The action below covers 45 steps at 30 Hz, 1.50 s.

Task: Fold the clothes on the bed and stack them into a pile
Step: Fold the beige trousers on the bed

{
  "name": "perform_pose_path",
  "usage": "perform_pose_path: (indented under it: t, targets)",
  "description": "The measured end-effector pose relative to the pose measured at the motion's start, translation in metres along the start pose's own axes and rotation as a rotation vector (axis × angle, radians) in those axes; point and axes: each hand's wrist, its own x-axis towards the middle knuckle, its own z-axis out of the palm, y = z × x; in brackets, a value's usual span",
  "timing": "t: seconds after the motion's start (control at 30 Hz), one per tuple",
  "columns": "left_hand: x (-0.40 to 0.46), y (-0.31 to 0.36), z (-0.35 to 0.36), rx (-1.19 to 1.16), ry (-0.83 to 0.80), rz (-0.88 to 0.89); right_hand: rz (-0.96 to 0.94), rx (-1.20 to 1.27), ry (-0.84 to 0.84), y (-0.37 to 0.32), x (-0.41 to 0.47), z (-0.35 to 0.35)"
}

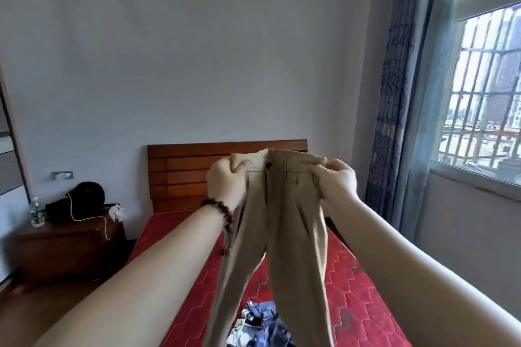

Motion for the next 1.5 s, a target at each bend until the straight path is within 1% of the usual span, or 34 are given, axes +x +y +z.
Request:
perform_pose_path:
  t: [0.1,0.2,0.33,0.43,0.5,0.53,0.57,0.6,0.67,0.7,0.73,0.8,0.83,0.87,0.97,1.0,1.03,1.1,1.2,1.27,1.3,1.37,1.4,1.43,1.5]
  targets:
    - [-0.017,0.023,0.017,-0.122,-0.074,0.064,0.027,0.11,-0.158,-0.011,-0.025,0.027]
    - [-0.027,0.03,0.023,-0.226,-0.14,0.067,0.087,0.184,-0.225,-0.019,-0.04,0.036]
    - [-0.024,0.025,0.018,-0.271,-0.197,0.031,0.148,0.222,-0.348,-0.023,-0.049,0.034]
    - [-0.024,0.02,0.011,-0.337,-0.323,0.023,0.197,0.286,-0.406,-0.028,-0.051,0.032]
    - [-0.025,0.016,0.005,-0.316,-0.355,0.042,0.211,0.279,-0.468,-0.031,-0.049,0.028]
    - [-0.025,0.013,0.003,-0.305,-0.356,0.053,0.176,0.216,-0.523,-0.031,-0.047,0.025]
    - [-0.024,0.011,0.001,-0.309,-0.363,0.064,0.09,0.083,-0.564,-0.033,-0.046,0.022]
    - [-0.024,0.009,-0.002,-0.313,-0.382,0.082,-0.074,-0.111,-0.569,-0.034,-0.041,0.017]
    - [-0.022,0.009,-0.007,-0.305,-0.453,0.141,-0.494,-0.532,-0.486,-0.043,-0.029,0.006]
    - [-0.02,0.011,-0.009,-0.313,-0.493,0.172,-0.661,-0.696,-0.485,-0.049,-0.022,0.001]
    - [-0.018,0.014,-0.012,-0.332,-0.529,0.202,-0.745,-0.819,-0.543,-0.055,-0.015,-0.004]
    - [-0.013,0.023,-0.014,-0.365,-0.556,0.276,-0.772,-0.989,-0.663,-0.061,-0.01,-0.009]
    - [-0.012,0.026,-0.014,-0.375,-0.535,0.307,-0.768,-1.023,-0.662,-0.062,-0.007,-0.011]
    - [-0.012,0.029,-0.014,-0.383,-0.478,0.326,-0.775,-1.002,-0.637,-0.062,-0.005,-0.012]
    - [-0.015,0.031,-0.012,-0.353,-0.179,0.416,-0.815,-0.851,-0.535,-0.066,-0.001,-0.015]
    - [-0.017,0.03,-0.012,-0.315,-0.118,0.473,-0.822,-0.831,-0.506,-0.066,-0.001,-0.016]
    - [-0.017,0.029,-0.011,-0.282,-0.094,0.521,-0.83,-0.825,-0.475,-0.066,0.0,-0.016]
    - [-0.016,0.029,-0.012,-0.261,-0.136,0.539,-0.856,-0.821,-0.442,-0.063,-0.002,-0.016]
    - [-0.011,0.03,-0.013,-0.328,-0.284,0.419,-0.87,-0.82,-0.419,-0.059,-0.003,-0.016]
    - [-0.009,0.034,-0.013,-0.362,-0.345,0.33,-0.877,-0.807,-0.393,-0.057,-0.004,-0.016]
    - [-0.008,0.036,-0.013,-0.381,-0.364,0.289,-0.868,-0.798,-0.402,-0.057,-0.004,-0.016]
    - [-0.004,0.041,-0.014,-0.407,-0.38,0.232,-0.854,-0.825,-0.473,-0.062,-0.005,-0.019]
    - [-0.001,0.043,-0.015,-0.415,-0.372,0.219,-0.856,-0.9,-0.492,-0.068,-0.005,-0.023]
    - [0.002,0.046,-0.017,-0.424,-0.351,0.21,-0.87,-1.025,-0.465,-0.076,-0.002,-0.028]
    - [0.011,0.051,-0.023,-0.461,-0.29,0.199,-0.878,-1.245,-0.313,-0.093,0.01,-0.044]
